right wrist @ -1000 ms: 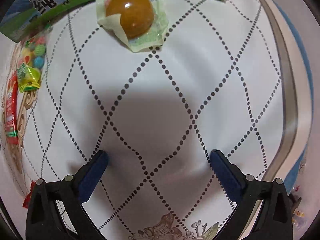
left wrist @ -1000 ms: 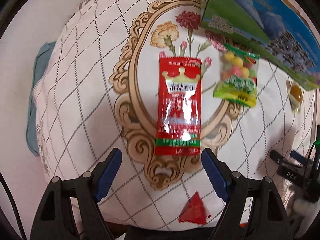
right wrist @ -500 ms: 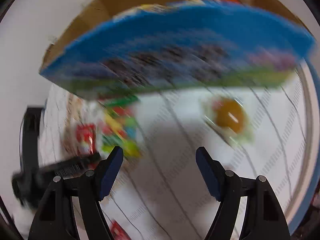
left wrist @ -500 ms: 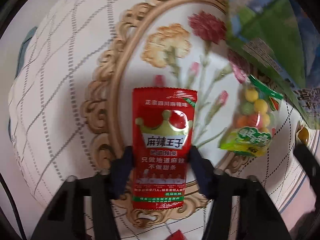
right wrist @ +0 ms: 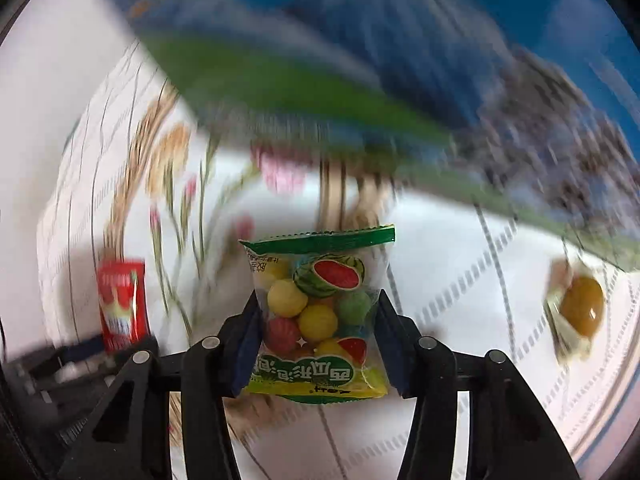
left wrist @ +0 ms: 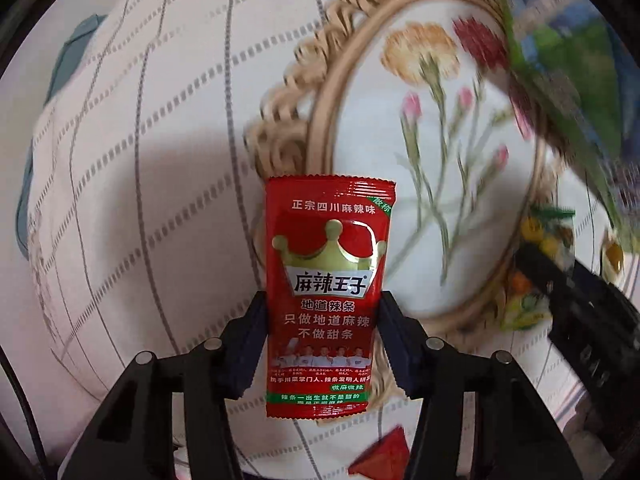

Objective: Organize snacks
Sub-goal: 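Carry both packets into the cardboard box and open both tools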

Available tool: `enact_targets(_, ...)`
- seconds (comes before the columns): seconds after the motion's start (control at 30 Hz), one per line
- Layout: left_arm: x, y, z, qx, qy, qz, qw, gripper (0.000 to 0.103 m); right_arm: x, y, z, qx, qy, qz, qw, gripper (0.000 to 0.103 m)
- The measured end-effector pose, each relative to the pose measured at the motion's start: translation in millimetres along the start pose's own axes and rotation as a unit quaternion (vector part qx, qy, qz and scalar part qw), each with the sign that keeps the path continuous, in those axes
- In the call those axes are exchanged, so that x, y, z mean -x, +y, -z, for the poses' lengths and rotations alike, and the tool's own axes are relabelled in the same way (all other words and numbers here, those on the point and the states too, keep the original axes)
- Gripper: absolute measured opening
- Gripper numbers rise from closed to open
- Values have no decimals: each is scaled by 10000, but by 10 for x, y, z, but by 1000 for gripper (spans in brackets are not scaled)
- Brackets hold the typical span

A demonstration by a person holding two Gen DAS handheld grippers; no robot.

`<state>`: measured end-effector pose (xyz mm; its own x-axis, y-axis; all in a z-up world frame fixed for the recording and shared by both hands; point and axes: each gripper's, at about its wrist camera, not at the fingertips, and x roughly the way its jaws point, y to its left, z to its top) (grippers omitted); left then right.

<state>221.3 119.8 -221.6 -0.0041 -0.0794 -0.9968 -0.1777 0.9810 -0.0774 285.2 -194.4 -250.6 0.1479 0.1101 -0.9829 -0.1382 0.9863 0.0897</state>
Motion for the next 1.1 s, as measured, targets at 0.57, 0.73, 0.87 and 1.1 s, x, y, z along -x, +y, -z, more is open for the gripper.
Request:
enact_targets(0.57,-280,-172,-8,-350,172,-234,9990,55,-1,-518,706,-284,440,-46,9986,56)
enact_targets(0.73,-190,-245,132,-416,-27,-294,9987,48,-79,-504,698,-202,356,44,9992,55)
enact_targets(0.87,86,-407,275,-619,-223,-181,9977,47,44,-619,814,-332,144,-151,9992,54)
enact_targets(1.1,740,-890,279,-1081,-704,281,9912,47,589,-997,898,-578,-259,-603,9962,54)
